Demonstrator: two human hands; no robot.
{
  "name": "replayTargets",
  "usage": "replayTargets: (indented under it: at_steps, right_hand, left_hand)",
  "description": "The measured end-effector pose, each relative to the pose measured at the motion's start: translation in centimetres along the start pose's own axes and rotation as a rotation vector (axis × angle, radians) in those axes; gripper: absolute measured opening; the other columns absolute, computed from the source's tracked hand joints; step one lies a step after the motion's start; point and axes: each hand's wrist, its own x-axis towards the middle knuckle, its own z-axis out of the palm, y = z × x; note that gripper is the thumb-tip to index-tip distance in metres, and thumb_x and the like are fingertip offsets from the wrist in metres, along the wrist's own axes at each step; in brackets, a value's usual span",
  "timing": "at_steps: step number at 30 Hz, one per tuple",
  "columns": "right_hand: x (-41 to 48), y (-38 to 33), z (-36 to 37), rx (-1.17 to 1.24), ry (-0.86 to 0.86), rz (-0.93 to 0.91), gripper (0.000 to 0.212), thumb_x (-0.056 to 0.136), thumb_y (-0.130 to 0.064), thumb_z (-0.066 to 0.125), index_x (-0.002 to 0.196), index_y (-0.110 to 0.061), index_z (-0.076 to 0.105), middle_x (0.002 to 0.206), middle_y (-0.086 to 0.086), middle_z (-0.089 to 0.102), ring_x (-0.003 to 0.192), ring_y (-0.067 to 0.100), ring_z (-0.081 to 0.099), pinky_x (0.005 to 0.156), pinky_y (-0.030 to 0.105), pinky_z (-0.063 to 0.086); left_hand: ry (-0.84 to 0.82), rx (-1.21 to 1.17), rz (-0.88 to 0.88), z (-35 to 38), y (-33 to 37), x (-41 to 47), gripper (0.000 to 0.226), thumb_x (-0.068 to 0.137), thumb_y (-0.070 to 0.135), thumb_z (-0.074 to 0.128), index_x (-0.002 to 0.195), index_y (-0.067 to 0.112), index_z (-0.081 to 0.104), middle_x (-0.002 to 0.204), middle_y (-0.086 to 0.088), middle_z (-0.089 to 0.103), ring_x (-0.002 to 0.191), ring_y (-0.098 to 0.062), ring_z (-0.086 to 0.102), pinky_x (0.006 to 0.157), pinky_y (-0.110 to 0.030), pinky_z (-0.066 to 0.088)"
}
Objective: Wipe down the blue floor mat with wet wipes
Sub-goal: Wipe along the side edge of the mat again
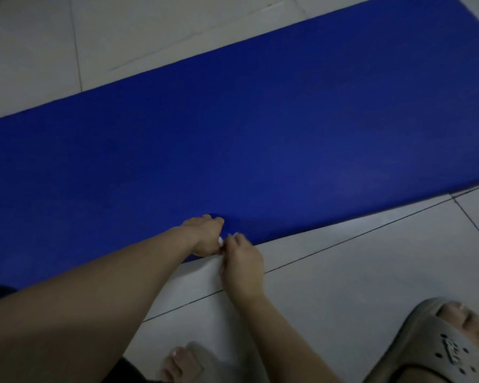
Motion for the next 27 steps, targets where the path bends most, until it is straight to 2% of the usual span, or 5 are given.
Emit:
replayTargets:
  at_steps: [5, 15, 20, 24, 27]
  right_hand:
    - [1.6, 3.1, -2.3, -0.107, -0.046, -0.161, 0.009, 0.083, -0.020, 0.071, 0.080, -0.016, 0.063, 0.077, 0.001, 0.062, 0.062, 0.019, 0.059, 0.056, 0.032, 0.045]
    - [3.9, 10.6, -9.0, -0.037, 0.106, 0.302, 0.016, 0.095, -0.026, 0.059, 0.087, -0.014, 0.052, 0.085, 0.005, 0.059, 0.071, 0.028, 0.058, 0.059, 0.037, 0.044]
    - [3.5, 4.6, -3.8, -0.028, -0.054, 0.073, 0.017, 0.094, -0.021, 0.067, 0.107, -0.008, 0.067, 0.096, 0.010, 0.065, 0.080, 0.030, 0.065, 0.063, 0.035, 0.049]
    - [3.5, 2.2, -2.9, -0.015, -0.278, -0.027, 0.044, 0.099, -0.018, 0.054, 0.142, -0.006, 0.051, 0.115, 0.013, 0.060, 0.099, 0.029, 0.060, 0.080, 0.038, 0.049]
    - [4.0, 2.0, -3.4, -0.012, -0.344, -0.188, 0.035, 0.091, -0.007, 0.062, 0.126, -0.006, 0.062, 0.102, 0.013, 0.059, 0.088, 0.031, 0.060, 0.064, 0.037, 0.044]
  left_hand:
    - [-0.032, 0.001, -0.034, -0.1, 0.1, 0.1, 0.052, 0.095, 0.050, 0.062, 0.130, 0.017, 0.041, 0.134, -0.009, 0.044, 0.096, -0.023, 0.046, 0.080, -0.035, 0.041]
    - [0.022, -0.061, -0.013, 0.6, -0.4, 0.7, 0.035, 0.093, 0.042, 0.063, 0.109, 0.024, 0.036, 0.114, -0.002, 0.040, 0.098, -0.021, 0.048, 0.081, -0.032, 0.040]
    - [0.025, -0.042, -0.039, 0.7, -0.2, 0.7, 0.044, 0.093, 0.047, 0.063, 0.119, 0.022, 0.039, 0.114, 0.000, 0.036, 0.097, -0.022, 0.047, 0.079, -0.033, 0.040]
    - [-0.012, -0.030, -0.073, 0.5, 0.3, 0.2, 0.059, 0.089, 0.052, 0.066, 0.134, 0.023, 0.041, 0.129, -0.004, 0.044, 0.101, -0.024, 0.052, 0.085, -0.038, 0.047]
    - [-0.009, -0.024, -0.095, 0.0, 1.0, 0.1, 0.061, 0.088, 0.052, 0.066, 0.137, 0.024, 0.043, 0.134, -0.006, 0.046, 0.104, -0.024, 0.055, 0.090, -0.039, 0.050]
